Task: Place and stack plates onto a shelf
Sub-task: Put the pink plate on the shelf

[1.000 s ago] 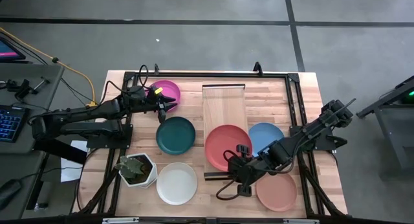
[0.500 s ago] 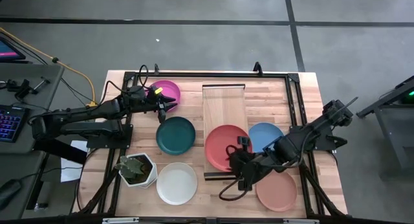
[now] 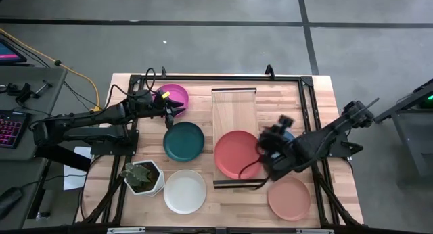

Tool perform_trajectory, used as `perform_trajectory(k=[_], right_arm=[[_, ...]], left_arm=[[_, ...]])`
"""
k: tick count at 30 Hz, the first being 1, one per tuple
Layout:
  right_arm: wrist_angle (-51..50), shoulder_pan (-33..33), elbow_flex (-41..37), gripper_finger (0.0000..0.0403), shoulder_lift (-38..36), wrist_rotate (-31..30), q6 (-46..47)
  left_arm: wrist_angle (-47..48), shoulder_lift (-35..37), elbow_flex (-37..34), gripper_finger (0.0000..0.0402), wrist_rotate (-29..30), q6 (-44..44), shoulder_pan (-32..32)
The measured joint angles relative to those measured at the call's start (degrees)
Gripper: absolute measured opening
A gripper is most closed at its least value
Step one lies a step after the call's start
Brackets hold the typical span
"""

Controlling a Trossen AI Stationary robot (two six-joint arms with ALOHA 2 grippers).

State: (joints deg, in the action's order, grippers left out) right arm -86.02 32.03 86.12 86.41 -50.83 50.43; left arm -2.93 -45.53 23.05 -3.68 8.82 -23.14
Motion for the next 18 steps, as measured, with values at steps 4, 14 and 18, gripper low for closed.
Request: perform_trajectory(k=[4, 14, 18], right_arm=[[1.63, -0.21, -9.89, 0.0126, -9.36, -2.03, 8.20], [45.71, -7.36, -36.99, 0.0126, -32.82, -11.43, -11.88], [74.15, -14.08, -47.76, 0.0126, -38.69, 2.49, -34.56]], left_arm=[[-0.50, 0.00, 0.00, 0.0104, 0.02, 0.00, -0.02], [-3.90, 0.01, 0.00, 0.0104, 0.01, -0.07, 0.00], [-4.09, 0.01, 0.00, 0.0104, 0.00, -1.42, -0.02]])
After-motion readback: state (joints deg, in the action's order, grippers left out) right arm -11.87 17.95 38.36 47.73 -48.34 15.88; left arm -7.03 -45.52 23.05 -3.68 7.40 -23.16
